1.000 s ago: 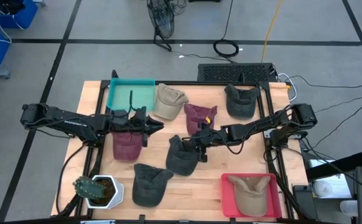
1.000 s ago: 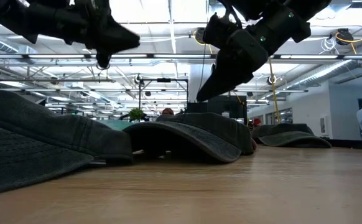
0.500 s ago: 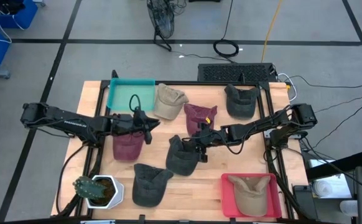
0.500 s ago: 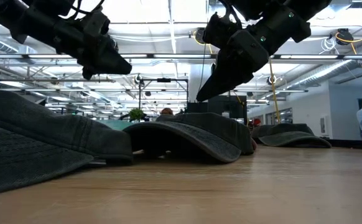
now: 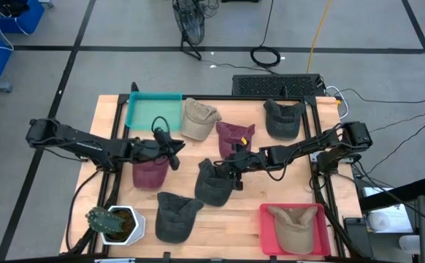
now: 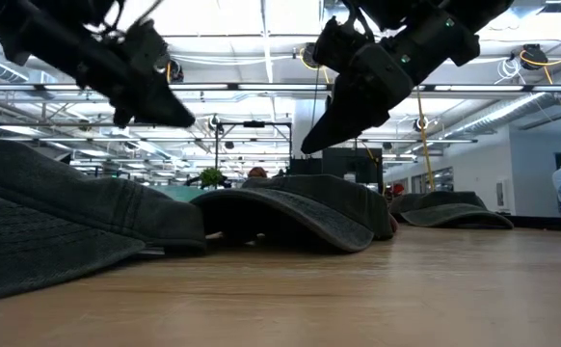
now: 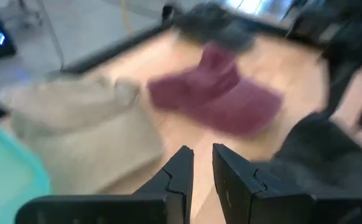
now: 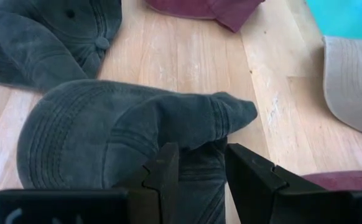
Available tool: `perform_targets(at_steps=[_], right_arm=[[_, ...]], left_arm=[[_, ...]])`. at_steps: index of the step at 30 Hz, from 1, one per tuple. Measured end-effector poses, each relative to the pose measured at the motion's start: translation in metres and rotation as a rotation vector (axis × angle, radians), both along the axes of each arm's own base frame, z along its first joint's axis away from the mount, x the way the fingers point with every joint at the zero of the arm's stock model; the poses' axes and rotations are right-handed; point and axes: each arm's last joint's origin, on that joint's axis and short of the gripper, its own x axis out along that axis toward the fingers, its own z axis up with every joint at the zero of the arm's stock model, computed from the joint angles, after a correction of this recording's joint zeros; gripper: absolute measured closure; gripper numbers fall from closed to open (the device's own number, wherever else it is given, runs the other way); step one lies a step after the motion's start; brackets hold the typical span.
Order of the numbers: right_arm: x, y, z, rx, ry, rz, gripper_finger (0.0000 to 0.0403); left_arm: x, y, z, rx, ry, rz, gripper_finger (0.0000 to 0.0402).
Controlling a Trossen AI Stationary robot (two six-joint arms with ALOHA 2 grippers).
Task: Pick & Place hat
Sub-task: Put the brown cap into the pink bin
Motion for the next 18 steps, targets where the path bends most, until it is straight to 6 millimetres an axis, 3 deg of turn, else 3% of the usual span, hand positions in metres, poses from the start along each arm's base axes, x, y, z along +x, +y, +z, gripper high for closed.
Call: perform_targets(at_steps=[4, 14, 18], right_arm=[[0.0, 0.0, 0.0, 0.001, -0.006, 0.0, 0.0282], [-0.001, -0.001, 0.002, -0.001, -0.006, 0.001, 0.0282], [-0.004, -0.001, 0.01, -0.004, -0.018, 0.005, 0.0282]], left_arm=[[0.009, 0.002, -0.017, 0.008, 0.07, 0.011, 0.0337], [0.029, 0.001, -0.061, 0.233, 0.281, -0.032, 0.0336], [0.04, -0.002, -0.069, 0.34, 0.33, -0.05, 0.0321]])
